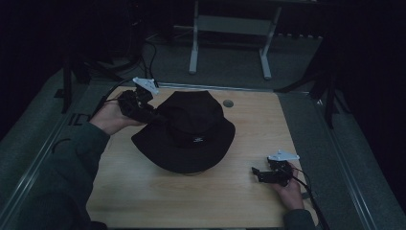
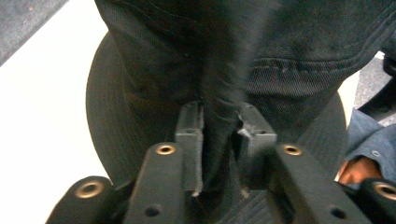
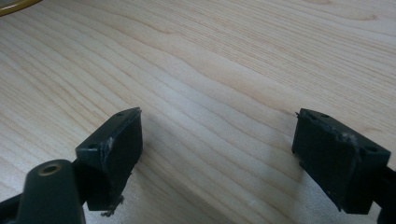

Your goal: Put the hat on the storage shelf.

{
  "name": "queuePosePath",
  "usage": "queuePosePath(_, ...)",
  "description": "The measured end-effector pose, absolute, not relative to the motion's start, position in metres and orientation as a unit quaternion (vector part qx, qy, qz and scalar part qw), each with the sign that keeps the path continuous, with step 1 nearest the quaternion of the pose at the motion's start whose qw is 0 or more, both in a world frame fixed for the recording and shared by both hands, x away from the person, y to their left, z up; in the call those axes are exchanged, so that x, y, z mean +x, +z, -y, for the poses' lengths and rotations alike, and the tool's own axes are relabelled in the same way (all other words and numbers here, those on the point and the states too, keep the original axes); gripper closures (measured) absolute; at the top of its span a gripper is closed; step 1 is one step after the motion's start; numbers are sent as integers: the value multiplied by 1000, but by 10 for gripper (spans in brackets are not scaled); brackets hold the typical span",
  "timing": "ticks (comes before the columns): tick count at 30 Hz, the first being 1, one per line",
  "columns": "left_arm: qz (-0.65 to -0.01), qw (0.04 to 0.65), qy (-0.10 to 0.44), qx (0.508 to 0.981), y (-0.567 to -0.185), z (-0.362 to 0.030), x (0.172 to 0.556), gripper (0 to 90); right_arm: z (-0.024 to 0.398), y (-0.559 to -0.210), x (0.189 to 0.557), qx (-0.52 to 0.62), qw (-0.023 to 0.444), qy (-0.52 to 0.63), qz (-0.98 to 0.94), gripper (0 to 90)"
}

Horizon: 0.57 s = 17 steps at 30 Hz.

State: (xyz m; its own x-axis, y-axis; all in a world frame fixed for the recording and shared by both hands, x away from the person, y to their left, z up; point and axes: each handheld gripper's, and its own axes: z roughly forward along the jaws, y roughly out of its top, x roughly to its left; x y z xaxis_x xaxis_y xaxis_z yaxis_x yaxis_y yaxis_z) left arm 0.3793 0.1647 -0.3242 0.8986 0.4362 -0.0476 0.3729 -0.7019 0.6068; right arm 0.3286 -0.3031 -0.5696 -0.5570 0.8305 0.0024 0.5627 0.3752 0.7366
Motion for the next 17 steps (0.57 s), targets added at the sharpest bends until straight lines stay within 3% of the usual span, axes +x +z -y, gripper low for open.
queuePosePath(9, -256, 337, 55, 904, -327, -171, 379, 306, 303, -570, 329, 431, 188, 355, -808, 160)
queuePosePath(13, -273, 343, 63, 896, -325, -182, 378, 237, 303, -570, 329, 431, 188, 355, -808, 160)
queuePosePath(17, -285, 352, 72, 889, -326, -194, 376, 237, 303, -570, 329, 431, 188, 355, -808, 160)
